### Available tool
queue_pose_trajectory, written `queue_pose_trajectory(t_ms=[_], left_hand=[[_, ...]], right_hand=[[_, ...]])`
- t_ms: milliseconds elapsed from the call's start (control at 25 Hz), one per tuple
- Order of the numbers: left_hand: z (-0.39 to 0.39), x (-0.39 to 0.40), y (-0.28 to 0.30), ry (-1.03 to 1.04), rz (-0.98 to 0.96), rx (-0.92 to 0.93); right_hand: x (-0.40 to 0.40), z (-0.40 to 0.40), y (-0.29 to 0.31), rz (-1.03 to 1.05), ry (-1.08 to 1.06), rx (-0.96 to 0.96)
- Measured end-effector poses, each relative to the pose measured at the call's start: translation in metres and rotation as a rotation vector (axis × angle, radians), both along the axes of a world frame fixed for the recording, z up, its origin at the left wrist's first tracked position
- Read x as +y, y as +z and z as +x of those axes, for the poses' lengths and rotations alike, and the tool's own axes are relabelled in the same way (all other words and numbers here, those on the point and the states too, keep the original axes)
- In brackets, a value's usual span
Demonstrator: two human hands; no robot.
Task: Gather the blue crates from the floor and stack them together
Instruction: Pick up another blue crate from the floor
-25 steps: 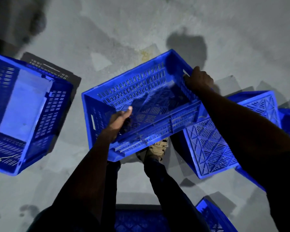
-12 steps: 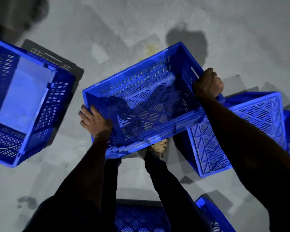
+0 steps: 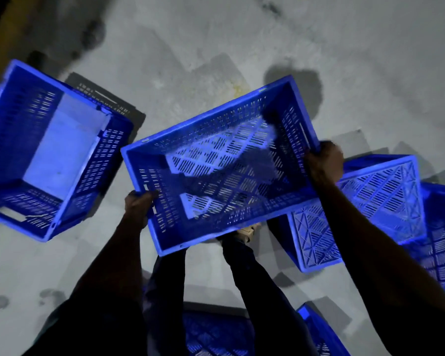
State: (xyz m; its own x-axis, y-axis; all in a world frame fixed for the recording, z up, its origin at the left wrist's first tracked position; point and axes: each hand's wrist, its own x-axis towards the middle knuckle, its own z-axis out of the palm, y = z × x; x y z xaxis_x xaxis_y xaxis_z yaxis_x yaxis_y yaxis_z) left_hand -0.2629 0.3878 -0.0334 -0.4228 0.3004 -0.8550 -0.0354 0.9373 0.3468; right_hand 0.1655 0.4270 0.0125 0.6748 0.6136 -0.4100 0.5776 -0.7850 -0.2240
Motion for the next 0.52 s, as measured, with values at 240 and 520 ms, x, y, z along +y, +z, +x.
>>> queue_pose_trajectory(t_ms=[240,520], left_hand=[[-0.038,-0.030,0.087,-0.052,0.212,0.169],[-0.085,-0.070,0.217,-0.001,0.295,0.463]], right_hand=[[-0.027,-0.025,0.093,0.067,-0.001,0.213],[-0.014,-0.069,0.223,0.144,0.089,0.267]])
